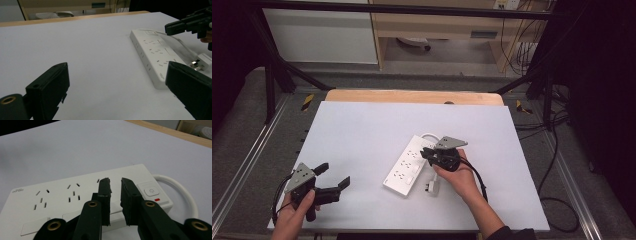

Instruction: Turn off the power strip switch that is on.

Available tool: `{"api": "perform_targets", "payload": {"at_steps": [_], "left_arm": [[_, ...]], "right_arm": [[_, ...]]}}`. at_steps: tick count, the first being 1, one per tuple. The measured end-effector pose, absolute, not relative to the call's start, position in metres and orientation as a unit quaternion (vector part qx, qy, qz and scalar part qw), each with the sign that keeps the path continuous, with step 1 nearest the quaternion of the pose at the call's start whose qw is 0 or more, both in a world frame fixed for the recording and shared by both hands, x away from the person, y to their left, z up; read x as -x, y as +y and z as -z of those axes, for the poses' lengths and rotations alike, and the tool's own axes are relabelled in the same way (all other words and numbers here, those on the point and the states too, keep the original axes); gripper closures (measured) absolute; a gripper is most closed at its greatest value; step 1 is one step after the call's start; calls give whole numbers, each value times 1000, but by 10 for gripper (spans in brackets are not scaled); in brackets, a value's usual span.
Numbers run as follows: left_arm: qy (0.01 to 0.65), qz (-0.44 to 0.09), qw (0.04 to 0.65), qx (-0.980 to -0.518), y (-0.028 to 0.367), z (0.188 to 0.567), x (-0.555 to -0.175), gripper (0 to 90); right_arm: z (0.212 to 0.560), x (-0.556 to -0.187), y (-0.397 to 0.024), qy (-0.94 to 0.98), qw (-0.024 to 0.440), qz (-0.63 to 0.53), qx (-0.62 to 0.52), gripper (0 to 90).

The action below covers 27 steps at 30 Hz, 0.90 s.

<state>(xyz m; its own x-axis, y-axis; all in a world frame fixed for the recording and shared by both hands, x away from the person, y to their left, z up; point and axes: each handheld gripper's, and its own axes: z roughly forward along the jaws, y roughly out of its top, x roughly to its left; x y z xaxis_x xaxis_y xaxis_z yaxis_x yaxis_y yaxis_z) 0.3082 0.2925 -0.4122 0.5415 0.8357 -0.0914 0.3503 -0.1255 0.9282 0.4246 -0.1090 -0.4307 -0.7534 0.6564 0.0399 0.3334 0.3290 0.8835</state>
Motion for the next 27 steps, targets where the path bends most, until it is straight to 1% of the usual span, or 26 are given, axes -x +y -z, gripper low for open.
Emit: {"api": "perform_targets", "payload": {"at_steps": [4,5,6,7,11,12,14,15,16,17,18,19,20,21,22,23,25,27], "left_arm": [[416,-237,513,-713,293,412,-308,52],[416,-237,513,-713,293,412,-308,52],[416,-236,514,-712,293,412,-308,52],[416,-236,513,-713,293,412,-308,52],[416,-236,513,-712,293,412,-308,52],[416,-236,514,-712,293,412,-308,52],[416,-236,514,-712,293,412,-308,52],[416,-236,514,-712,293,412,-308,52],[416,-236,513,-712,293,412,-308,52],[416,-236,514,-713,293,412,-308,52],[416,-236,513,-712,293,412,-308,52],[416,-236,514,-712,292,412,-308,52],[416,-236,513,-713,293,412,-308,52],[416,-236,513,-713,293,412,-308,52],[416,-236,513,-713,293,412,-308,52],[416,-236,513,-713,293,412,-308,52],[416,-236,513,-713,293,412,-308,52],[416,-236,513,-713,293,412,-308,52]], "right_arm": [[429,-426,-112,792,166,-492,-323,694],[429,-426,-112,790,166,-492,-325,669],[428,-426,-113,788,167,-492,-331,620],[428,-426,-113,788,167,-492,-331,620],[423,-428,-119,779,175,-495,-343,477],[423,-428,-119,779,175,-495,-343,477],[420,-428,-121,776,178,-493,-352,405],[418,-428,-124,773,187,-490,-356,342],[417,-428,-125,771,189,-491,-359,318],[417,-428,-125,771,189,-491,-359,318],[415,-428,-127,768,196,-489,-364,260],[415,-428,-127,768,196,-489,-364,260],[413,-427,-128,767,199,-485,-369,192],[413,-427,-128,767,199,-485,-369,192],[410,-427,-129,765,206,-484,-372,146],[410,-427,-129,765,206,-484,-372,146],[407,-426,-131,761,211,-485,-375,105],[403,-425,-133,757,215,-486,-380,85]]}}
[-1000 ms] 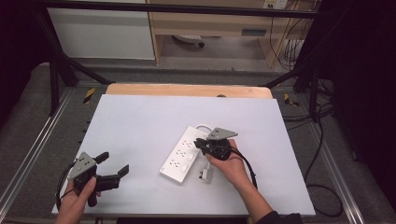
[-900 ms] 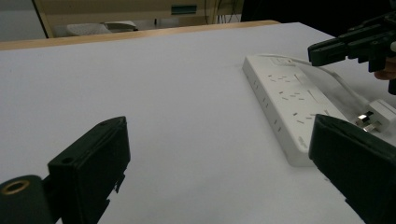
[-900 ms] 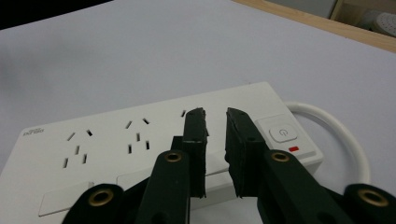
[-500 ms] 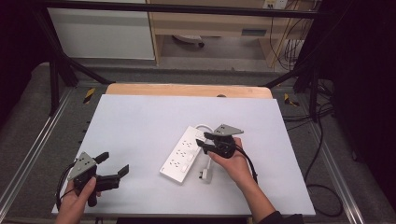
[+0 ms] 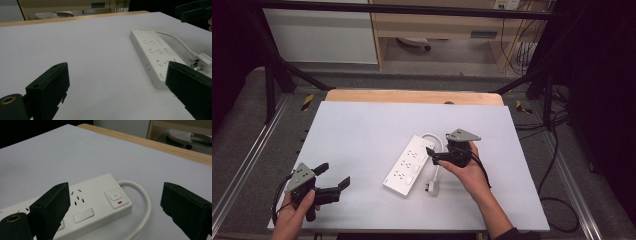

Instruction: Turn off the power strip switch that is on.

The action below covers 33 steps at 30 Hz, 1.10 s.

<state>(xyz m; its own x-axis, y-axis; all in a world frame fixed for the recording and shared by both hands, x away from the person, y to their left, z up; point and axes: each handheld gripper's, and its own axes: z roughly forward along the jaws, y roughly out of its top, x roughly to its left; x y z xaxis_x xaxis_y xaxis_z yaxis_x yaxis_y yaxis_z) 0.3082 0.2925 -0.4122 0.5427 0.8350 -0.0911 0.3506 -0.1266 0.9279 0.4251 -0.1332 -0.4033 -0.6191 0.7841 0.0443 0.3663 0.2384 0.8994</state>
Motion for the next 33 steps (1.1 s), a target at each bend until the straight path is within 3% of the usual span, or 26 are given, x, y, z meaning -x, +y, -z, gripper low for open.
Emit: {"api": "perform_targets", "payload": {"at_steps": [33], "left_arm": [[417,-237,512,-712,293,411,-308,52]], "right_arm": [[373,-408,-199,710,270,-513,-401,43]]}}
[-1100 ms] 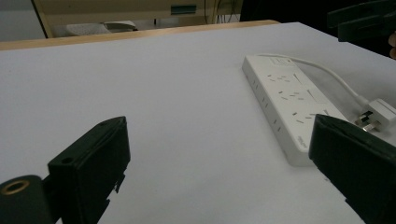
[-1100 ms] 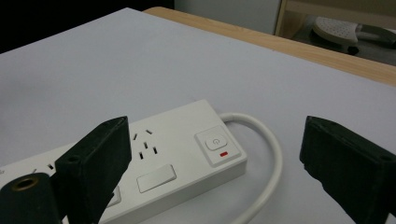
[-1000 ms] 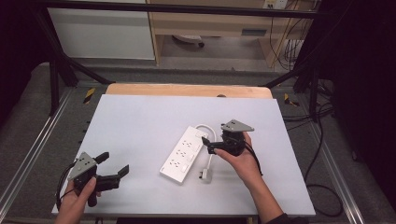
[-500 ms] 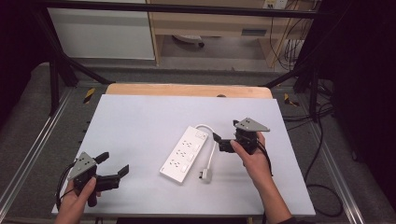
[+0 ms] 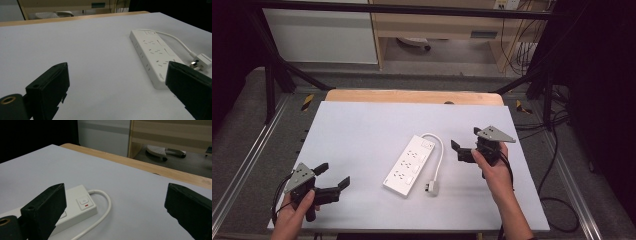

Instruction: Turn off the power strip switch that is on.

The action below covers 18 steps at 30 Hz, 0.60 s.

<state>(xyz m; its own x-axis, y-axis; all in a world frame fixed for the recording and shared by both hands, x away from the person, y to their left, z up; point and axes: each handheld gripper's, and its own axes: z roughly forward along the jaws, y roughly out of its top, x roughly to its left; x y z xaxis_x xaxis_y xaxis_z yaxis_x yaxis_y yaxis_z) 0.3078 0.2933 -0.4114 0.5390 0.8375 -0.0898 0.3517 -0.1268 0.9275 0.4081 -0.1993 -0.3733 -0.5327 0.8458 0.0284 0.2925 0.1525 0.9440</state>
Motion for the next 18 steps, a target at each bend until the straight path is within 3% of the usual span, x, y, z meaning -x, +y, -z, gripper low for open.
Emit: {"api": "perform_targets", "payload": {"at_steps": [18], "left_arm": [[416,-239,514,-711,294,411,-307,52]], "right_arm": [[371,-396,-228,694,278,-518,-416,47]]}}
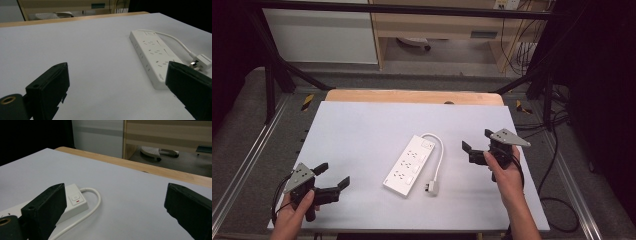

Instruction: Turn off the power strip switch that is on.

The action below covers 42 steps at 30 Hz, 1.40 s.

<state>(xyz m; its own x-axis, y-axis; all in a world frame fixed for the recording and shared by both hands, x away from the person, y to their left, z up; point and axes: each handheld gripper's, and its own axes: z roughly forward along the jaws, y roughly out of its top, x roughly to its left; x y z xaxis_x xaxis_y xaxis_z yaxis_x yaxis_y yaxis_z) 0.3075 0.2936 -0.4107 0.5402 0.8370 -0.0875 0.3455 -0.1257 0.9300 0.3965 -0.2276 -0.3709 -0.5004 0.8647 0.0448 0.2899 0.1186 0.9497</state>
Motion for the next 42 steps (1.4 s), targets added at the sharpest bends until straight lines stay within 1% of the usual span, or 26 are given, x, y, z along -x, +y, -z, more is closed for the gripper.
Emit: {"api": "perform_targets", "payload": {"at_steps": [15,20,23,35,42], "left_arm": [[415,-236,517,-710,294,410,-307,52],[415,-236,517,-711,294,410,-307,52],[415,-240,515,-710,294,410,-307,52],[414,-242,517,-710,294,410,-307,52],[414,-242,518,-708,294,409,-306,52]], "right_arm": [[377,-383,-252,684,283,-514,-433,55],[383,-380,-259,682,277,-513,-441,47],[386,-377,-263,679,280,-512,-445,33],[399,-369,-274,673,284,-511,-453,27],[410,-368,-277,677,274,-504,-461,26]]}}
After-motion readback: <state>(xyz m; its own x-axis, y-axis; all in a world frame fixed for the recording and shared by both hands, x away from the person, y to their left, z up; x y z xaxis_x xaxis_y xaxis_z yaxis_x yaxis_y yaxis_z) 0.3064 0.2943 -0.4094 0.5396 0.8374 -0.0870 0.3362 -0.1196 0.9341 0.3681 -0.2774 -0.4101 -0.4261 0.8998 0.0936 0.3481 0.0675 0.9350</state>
